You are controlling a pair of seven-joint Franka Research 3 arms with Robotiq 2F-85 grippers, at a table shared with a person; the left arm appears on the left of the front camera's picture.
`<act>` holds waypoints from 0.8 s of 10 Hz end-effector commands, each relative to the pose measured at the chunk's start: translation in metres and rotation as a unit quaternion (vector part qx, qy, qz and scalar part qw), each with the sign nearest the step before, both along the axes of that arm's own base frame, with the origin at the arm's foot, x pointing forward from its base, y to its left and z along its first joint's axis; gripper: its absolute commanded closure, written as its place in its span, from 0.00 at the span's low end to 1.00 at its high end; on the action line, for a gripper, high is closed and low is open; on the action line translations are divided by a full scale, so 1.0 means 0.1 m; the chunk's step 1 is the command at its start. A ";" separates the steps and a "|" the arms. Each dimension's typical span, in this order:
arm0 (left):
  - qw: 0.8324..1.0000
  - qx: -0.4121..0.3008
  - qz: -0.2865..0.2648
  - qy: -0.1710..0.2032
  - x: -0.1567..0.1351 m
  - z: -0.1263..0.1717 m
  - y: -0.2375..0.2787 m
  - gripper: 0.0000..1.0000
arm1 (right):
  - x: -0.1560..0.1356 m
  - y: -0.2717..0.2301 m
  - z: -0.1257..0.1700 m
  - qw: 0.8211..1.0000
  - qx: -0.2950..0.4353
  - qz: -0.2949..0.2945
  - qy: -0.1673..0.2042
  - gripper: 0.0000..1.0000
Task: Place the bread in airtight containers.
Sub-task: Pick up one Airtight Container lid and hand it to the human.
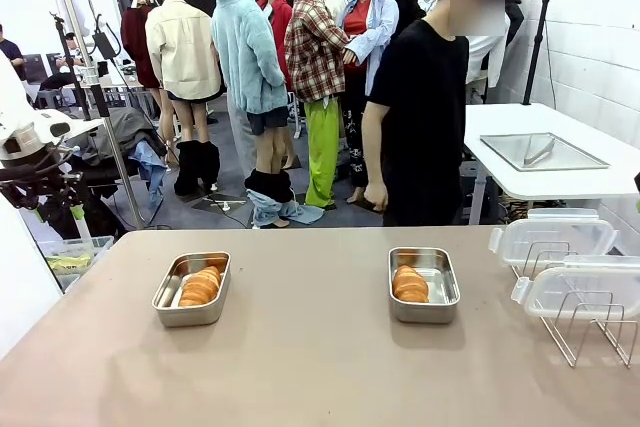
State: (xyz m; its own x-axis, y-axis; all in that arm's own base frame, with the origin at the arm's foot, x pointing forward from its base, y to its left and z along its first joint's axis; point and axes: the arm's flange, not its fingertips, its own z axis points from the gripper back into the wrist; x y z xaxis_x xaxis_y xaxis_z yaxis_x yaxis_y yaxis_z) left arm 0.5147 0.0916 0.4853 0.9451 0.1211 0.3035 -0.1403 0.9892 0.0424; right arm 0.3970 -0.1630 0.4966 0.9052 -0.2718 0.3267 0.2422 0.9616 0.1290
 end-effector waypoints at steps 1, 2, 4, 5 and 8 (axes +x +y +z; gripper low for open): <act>1.000 0.007 0.010 -0.001 0.00 0.01 -0.02 0.33 | 0.01 0.02 0.00 1.000 -0.005 -0.008 0.006 0.00; 1.000 0.007 0.010 -0.001 0.00 0.01 -0.02 0.33 | 0.01 0.02 0.00 1.000 -0.005 -0.008 0.006 0.00; 1.000 0.007 0.010 -0.001 0.00 0.01 -0.02 0.33 | 0.01 0.02 0.00 1.000 -0.005 -0.008 0.006 0.00; 1.000 0.007 0.010 -0.001 0.00 0.01 -0.02 0.33 | 0.01 0.02 0.00 1.000 -0.005 -0.008 0.006 0.00; 1.000 0.007 0.010 -0.001 0.00 0.01 -0.02 0.33 | 0.01 0.02 0.00 1.000 -0.005 -0.008 0.006 0.00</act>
State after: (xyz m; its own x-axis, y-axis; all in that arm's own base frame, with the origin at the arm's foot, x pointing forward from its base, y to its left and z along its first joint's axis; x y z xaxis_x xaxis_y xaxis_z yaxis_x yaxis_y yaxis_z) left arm 0.5147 0.0916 0.4853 0.9451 0.1211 0.3035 -0.1403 0.9892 0.0424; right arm 0.3970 -0.1630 0.4966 0.9052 -0.2719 0.3266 0.2422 0.9616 0.1290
